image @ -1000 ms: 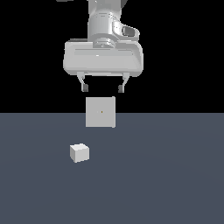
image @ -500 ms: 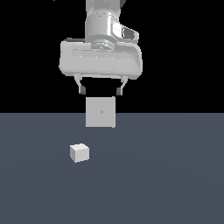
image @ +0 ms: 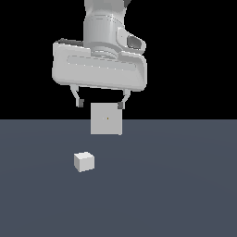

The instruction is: Plug the charger into the wall socket.

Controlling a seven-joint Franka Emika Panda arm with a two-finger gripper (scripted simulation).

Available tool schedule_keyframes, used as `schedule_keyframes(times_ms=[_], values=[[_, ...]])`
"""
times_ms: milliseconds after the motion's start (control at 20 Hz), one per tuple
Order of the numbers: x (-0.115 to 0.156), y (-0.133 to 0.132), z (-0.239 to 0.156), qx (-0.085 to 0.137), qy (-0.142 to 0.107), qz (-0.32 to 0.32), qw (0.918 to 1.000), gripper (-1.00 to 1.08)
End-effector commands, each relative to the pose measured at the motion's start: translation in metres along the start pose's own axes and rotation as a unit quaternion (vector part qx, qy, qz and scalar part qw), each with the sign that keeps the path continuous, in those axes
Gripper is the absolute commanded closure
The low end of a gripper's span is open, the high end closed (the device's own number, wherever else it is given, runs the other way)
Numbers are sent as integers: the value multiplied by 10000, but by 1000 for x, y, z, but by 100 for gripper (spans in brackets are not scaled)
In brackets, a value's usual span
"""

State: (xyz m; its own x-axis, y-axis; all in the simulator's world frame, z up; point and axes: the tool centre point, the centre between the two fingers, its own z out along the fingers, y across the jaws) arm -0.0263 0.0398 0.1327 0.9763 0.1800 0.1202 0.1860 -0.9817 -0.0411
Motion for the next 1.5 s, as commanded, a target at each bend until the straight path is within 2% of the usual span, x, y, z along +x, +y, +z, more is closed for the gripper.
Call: schedule_keyframes(times_ms=[0,350,850,1150,1450], values=[[-4,-4,6,27,156,-201,9997,-92],[-13,-13,25,115,593,-769,9952,-92],[-24,-26,49,251,1150,-1484,9819,-92],[-27,-31,60,319,1380,-1781,9738,-92],[-30,-34,67,358,1504,-1955,9684,-92]])
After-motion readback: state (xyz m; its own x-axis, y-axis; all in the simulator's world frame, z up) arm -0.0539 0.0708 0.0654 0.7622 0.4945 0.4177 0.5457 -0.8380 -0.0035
